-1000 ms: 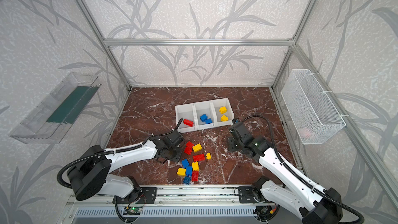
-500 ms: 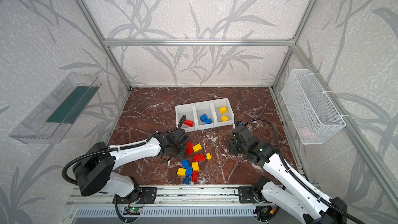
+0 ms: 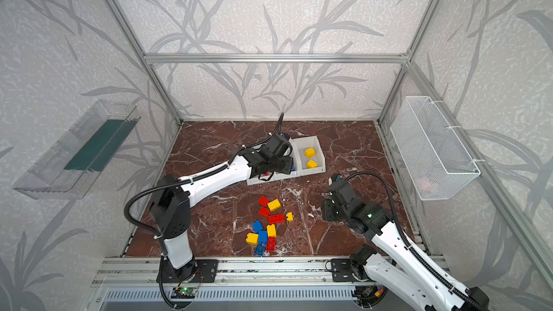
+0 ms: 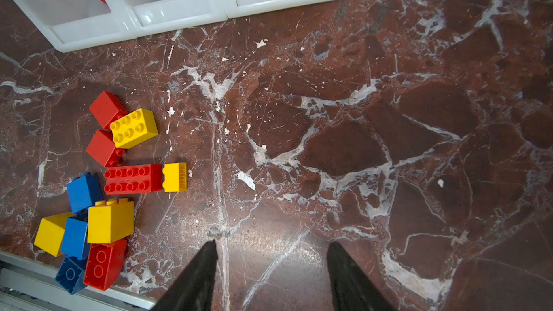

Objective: Sort the legos into containers by color
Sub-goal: 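Carry the blue brick to the middle compartment and open the left gripper, then withdraw the left gripper from the bin while the right gripper reaches toward the pile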

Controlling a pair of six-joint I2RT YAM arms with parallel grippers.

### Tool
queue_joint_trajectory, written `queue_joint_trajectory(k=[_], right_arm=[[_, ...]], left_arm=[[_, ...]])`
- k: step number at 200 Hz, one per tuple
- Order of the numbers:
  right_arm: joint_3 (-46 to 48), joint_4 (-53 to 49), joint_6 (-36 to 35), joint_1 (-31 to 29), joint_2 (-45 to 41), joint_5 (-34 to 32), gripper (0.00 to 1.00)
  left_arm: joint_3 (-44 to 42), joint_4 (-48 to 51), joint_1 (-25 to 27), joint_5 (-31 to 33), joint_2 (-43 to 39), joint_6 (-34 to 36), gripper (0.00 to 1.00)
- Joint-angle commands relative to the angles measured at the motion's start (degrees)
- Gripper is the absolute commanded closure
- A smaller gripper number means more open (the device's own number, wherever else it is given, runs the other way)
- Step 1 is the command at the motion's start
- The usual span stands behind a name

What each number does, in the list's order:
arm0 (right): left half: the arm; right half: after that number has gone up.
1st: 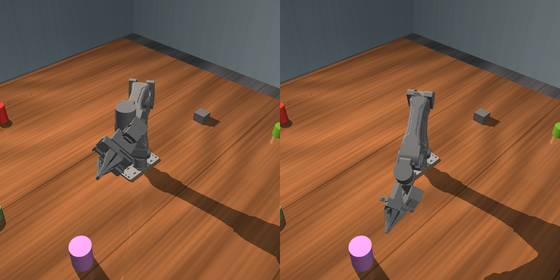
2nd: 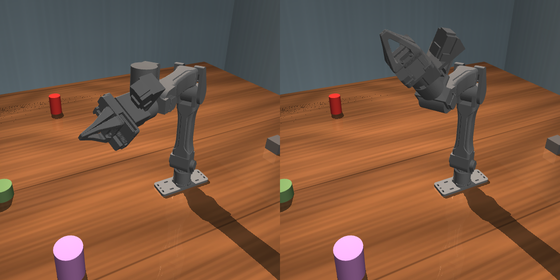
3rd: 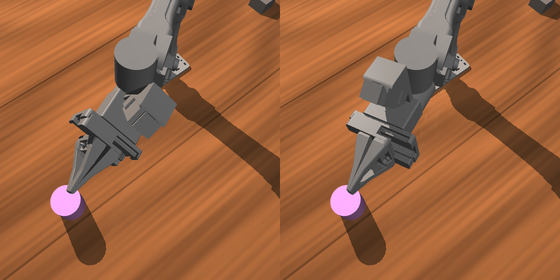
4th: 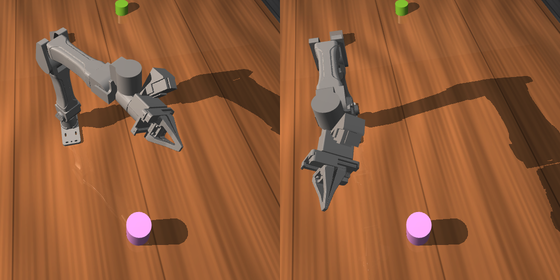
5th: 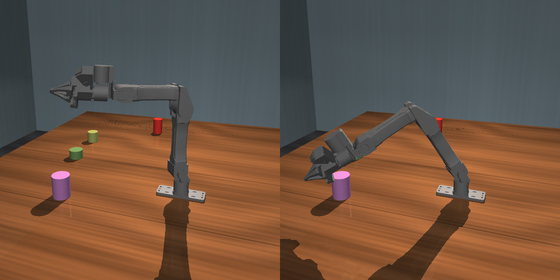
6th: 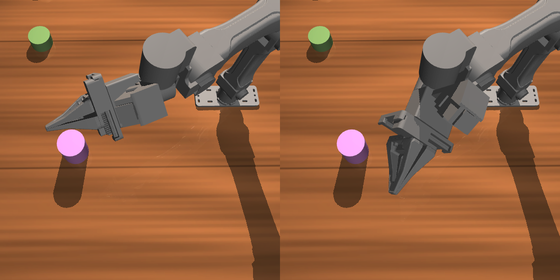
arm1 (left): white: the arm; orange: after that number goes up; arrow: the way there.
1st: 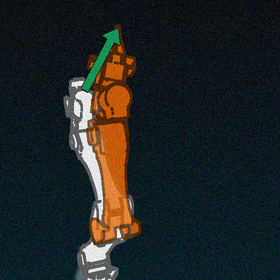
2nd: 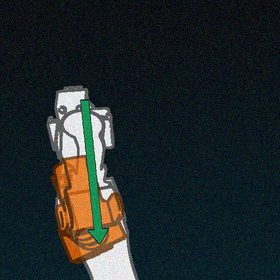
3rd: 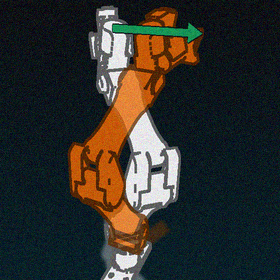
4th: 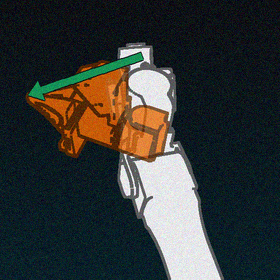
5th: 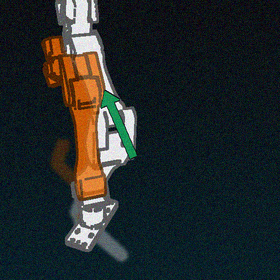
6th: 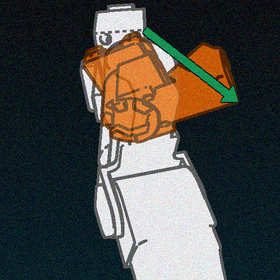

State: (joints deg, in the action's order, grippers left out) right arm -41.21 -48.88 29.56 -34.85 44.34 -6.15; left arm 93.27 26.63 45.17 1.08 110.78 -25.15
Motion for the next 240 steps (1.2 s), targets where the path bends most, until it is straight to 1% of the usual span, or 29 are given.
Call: queue_joint_trajectory(k=[1, 23, 48, 63, 76, 93, 112, 144, 175, 197, 225, 240], right_arm=[[0.2, -1.7, 0.5, 0.2, 0.5, 0.7, 0.40], [0.3, -1.5, 0.4, 0.2, 0.9, 0.7, 0.40], [0.3, -1.5, 0.5, 0.2, 1.0, 0.4, 0.40], [0.2, -1.4, 0.6, 0.3, 1.4, 0.4, 0.40], [0.0, -1.5, 0.6, 0.3, 1.8, 0.6, 0.40], [-0.4, -1.7, 0.6, 0.2, 2.1, 0.4, 0.40], [-0.5, -1.7, 0.7, 0.3, 2.3, -0.1, 0.40], [-0.5, -2.2, 1.4, 0.3, 3.5, 0.4, 0.40], [-1.5, -3.2, 1.5, 0.2, 4.2, -0.2, 0.40], [-1.7, -1.8, 1.5, 0.2, 5.8, 0.3, 0.40], [-2.6, 1.0, 1.6, 0.2, 10.9, 2.1, 0.40], [-3.9, 2.0, 1.6, -0.2, 14.4, 3.3, 0.40]], left_arm=[[6.0, 2.6, -2.0, 0.1, 5.9, 1.9, 0.70], [9.0, 3.8, -3.4, 0.0, 9.3, 1.4, 0.70], [8.6, 2.0, -4.6, -0.2, 10.3, 0.9, 0.69], [8.4, 1.1, -5.1, -0.9, 10.8, 0.7, 0.65], [8.4, 0.5, -5.5, -2.2, 11.4, 0.5, 0.57], [8.2, 0.1, -5.5, -2.6, 11.3, 0.5, 0.51], [8.2, -0.5, -5.7, -2.8, 10.7, 0.9, 0.48], [6.8, -1.8, -5.9, -3.5, 8.6, 1.1, 0.47], [0.6, -5.8, -6.5, -3.7, 3.0, 0.6, 0.47], [-7.2, -8.9, -7.6, -3.9, -2.6, 0.0, 0.47], [-17.9, -11.3, -9.5, -4.0, -10.9, -0.9, 0.46], [-23.2, -11.9, -10.2, -2.9, -15.3, -1.2, 0.46]])
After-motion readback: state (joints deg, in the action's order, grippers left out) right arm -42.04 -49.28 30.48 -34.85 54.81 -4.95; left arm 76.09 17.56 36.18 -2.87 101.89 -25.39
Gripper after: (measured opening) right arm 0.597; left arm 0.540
